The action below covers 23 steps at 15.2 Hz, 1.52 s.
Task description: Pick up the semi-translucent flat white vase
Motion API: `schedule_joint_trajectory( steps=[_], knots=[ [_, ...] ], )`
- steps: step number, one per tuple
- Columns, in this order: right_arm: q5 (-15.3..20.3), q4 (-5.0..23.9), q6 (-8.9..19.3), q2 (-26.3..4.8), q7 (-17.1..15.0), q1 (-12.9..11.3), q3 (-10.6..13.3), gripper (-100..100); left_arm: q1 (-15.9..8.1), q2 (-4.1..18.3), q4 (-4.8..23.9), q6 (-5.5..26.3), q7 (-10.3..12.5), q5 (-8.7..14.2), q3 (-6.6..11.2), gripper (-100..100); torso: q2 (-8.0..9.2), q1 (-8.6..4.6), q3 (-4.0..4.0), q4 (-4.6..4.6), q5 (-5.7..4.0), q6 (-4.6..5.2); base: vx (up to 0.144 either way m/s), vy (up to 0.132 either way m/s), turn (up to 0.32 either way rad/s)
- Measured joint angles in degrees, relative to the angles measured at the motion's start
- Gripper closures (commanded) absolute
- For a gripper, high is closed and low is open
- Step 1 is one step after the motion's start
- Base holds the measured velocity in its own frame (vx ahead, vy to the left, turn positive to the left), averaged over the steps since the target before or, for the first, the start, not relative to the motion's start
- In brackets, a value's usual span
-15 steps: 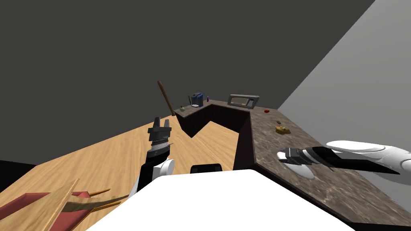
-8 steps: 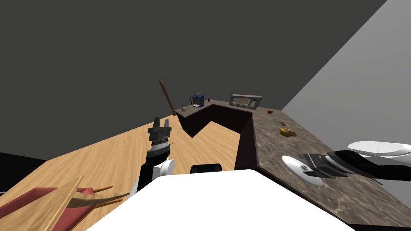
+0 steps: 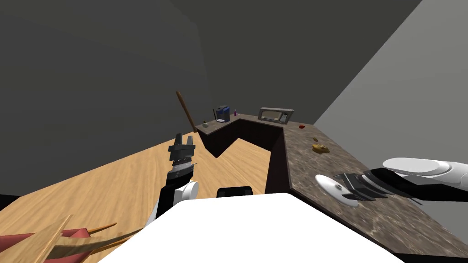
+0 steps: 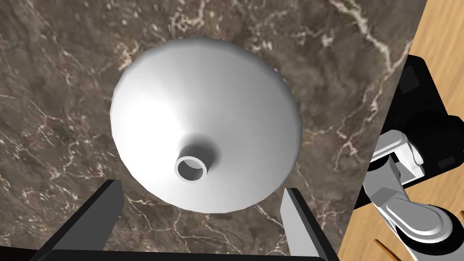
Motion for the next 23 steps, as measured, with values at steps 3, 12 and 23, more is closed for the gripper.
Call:
schedule_joint_trajectory(
  steps=[3,12,23],
  knots=[
    [2.7,-1.8,0.7,0.3,-1.9,-0.9,-0.4,-100,0.0,0.0,0.0,0.0,0.0,0.0,0.0,0,0.03,0.03,0.01,0.01,0.01,0.0,0.023,-0.026,-0.11],
    [10.1,-7.0,2.8,0.8,-7.5,-3.5,-1.7,100,0.0,0.0,0.0,0.0,0.0,0.0,-0.01,0,0.08,0.11,0.03,0.0,0.02,-0.08,0.021,-0.017,-0.045],
    [-2.1,2.6,-1.2,0.3,1.7,0.6,0.3,100,0.0,0.0,0.0,0.0,0.0,0.0,-0.01,0,0.24,0.22,0.15,0.07,0.07,-0.03,-0.036,0.035,0.129]
  ],
)
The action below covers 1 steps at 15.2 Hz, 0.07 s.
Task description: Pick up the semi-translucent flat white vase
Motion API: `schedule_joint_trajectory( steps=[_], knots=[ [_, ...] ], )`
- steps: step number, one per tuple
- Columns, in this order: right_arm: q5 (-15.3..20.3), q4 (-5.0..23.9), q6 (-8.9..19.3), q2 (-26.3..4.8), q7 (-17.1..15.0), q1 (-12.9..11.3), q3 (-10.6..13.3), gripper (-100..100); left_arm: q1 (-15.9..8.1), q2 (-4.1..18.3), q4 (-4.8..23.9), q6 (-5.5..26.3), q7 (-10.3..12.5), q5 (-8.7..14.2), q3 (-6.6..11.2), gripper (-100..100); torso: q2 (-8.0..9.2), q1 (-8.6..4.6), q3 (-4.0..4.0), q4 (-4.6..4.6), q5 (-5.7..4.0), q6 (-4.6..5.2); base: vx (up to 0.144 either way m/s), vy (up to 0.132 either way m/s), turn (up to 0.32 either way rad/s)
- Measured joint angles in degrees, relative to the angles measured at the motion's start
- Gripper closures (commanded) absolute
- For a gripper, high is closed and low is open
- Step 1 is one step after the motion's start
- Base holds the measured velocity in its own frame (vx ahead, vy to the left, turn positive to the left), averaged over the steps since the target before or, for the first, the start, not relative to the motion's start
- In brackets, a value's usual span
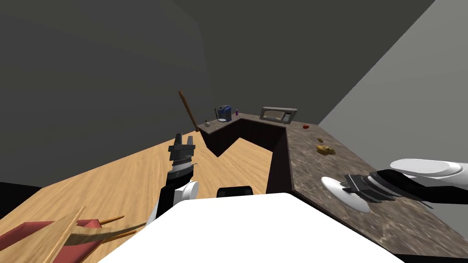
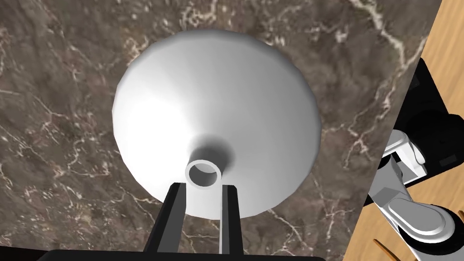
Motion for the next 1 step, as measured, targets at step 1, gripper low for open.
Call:
schedule_joint_trajectory(
  steps=[1],
  knots=[
    [-1.6,1.1,-0.4,-0.1,1.2,0.7,0.2,100,0.0,0.0,0.0,0.0,0.0,0.0,0.0,0,0.01,0.02,0.0,0.0,0.03,-0.02,-0.023,0.022,0.07]
  ],
)
